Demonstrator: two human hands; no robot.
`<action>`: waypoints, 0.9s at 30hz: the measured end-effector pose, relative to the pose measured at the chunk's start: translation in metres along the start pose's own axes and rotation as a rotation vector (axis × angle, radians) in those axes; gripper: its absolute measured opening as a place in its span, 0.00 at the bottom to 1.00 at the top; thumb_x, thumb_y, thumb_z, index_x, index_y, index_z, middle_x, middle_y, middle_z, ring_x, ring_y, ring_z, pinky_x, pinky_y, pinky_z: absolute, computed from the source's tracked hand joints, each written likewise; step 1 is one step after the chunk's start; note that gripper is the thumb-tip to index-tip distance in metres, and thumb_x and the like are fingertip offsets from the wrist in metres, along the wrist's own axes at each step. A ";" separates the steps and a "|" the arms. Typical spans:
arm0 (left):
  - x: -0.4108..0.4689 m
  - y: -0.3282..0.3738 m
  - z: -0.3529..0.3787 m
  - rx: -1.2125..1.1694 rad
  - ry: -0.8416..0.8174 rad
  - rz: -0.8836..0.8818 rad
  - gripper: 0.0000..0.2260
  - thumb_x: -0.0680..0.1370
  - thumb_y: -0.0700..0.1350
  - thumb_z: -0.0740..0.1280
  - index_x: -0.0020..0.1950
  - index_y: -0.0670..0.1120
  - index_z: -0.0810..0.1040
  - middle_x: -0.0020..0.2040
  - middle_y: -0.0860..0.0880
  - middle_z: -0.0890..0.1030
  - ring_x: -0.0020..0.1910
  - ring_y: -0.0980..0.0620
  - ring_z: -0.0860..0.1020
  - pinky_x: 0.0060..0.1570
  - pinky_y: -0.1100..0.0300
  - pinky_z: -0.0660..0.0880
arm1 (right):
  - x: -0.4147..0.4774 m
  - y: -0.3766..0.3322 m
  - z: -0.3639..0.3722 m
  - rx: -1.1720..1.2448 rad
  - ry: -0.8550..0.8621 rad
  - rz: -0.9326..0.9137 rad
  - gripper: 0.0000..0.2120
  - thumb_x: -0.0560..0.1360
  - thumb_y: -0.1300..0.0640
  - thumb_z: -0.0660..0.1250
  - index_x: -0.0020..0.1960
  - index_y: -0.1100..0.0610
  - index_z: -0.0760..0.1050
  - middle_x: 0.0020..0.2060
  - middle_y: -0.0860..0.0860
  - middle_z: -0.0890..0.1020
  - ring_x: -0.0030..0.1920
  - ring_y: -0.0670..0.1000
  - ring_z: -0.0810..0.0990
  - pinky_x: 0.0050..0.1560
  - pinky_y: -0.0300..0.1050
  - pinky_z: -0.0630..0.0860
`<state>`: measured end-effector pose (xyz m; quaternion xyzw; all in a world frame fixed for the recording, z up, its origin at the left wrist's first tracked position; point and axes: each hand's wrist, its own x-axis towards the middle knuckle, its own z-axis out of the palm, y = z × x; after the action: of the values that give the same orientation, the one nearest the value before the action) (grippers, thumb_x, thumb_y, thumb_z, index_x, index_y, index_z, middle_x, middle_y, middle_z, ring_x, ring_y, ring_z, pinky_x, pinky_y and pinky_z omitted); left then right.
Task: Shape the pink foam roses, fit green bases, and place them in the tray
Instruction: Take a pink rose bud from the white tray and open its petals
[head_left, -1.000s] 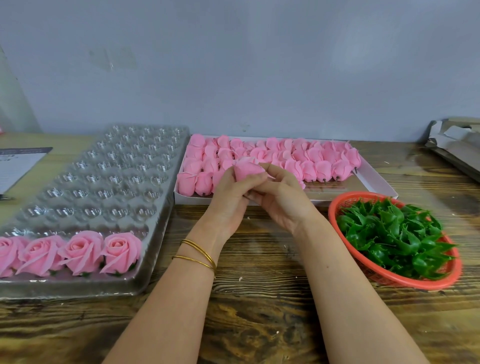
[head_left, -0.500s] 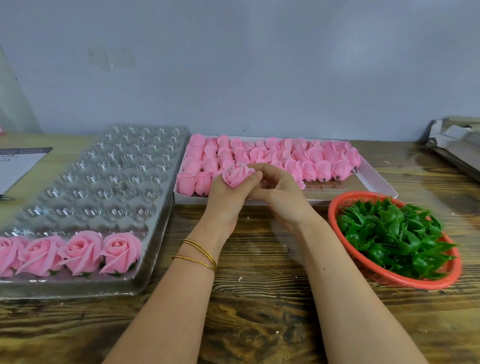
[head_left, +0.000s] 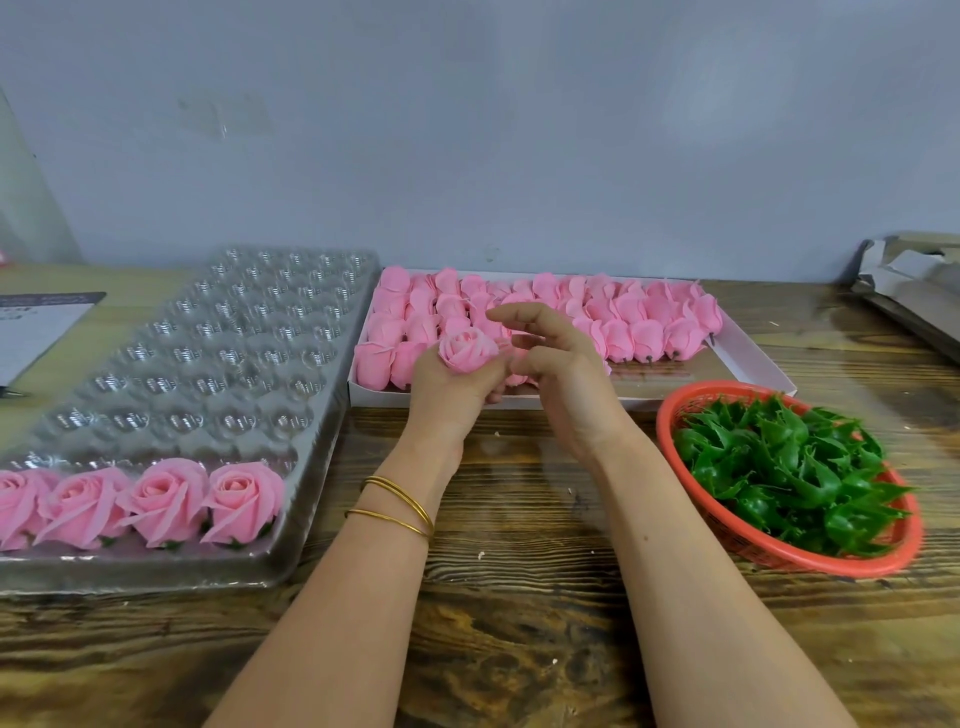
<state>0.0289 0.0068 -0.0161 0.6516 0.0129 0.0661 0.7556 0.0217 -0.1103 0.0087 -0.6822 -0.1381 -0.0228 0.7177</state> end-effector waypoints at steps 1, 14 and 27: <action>0.000 -0.001 0.001 0.012 0.002 0.008 0.07 0.71 0.39 0.74 0.35 0.50 0.82 0.29 0.53 0.81 0.28 0.60 0.77 0.31 0.65 0.75 | 0.000 -0.001 0.001 0.005 -0.027 0.002 0.20 0.60 0.62 0.63 0.46 0.47 0.83 0.43 0.49 0.81 0.41 0.40 0.78 0.42 0.40 0.76; -0.005 0.006 0.004 -0.164 -0.067 -0.050 0.04 0.73 0.37 0.72 0.43 0.45 0.85 0.44 0.44 0.86 0.46 0.47 0.84 0.46 0.52 0.82 | 0.000 0.003 0.002 0.039 -0.005 0.048 0.19 0.60 0.61 0.65 0.48 0.49 0.82 0.44 0.53 0.81 0.46 0.55 0.79 0.45 0.54 0.79; 0.001 0.004 0.001 -0.268 -0.039 -0.064 0.05 0.70 0.39 0.77 0.44 0.43 0.85 0.41 0.45 0.86 0.42 0.50 0.85 0.39 0.58 0.80 | -0.003 0.001 0.007 -0.175 0.022 0.079 0.20 0.57 0.66 0.72 0.48 0.55 0.75 0.39 0.54 0.77 0.41 0.51 0.77 0.49 0.50 0.79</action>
<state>0.0302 0.0066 -0.0118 0.5451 0.0098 0.0306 0.8378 0.0176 -0.1044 0.0073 -0.7470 -0.1005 -0.0139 0.6571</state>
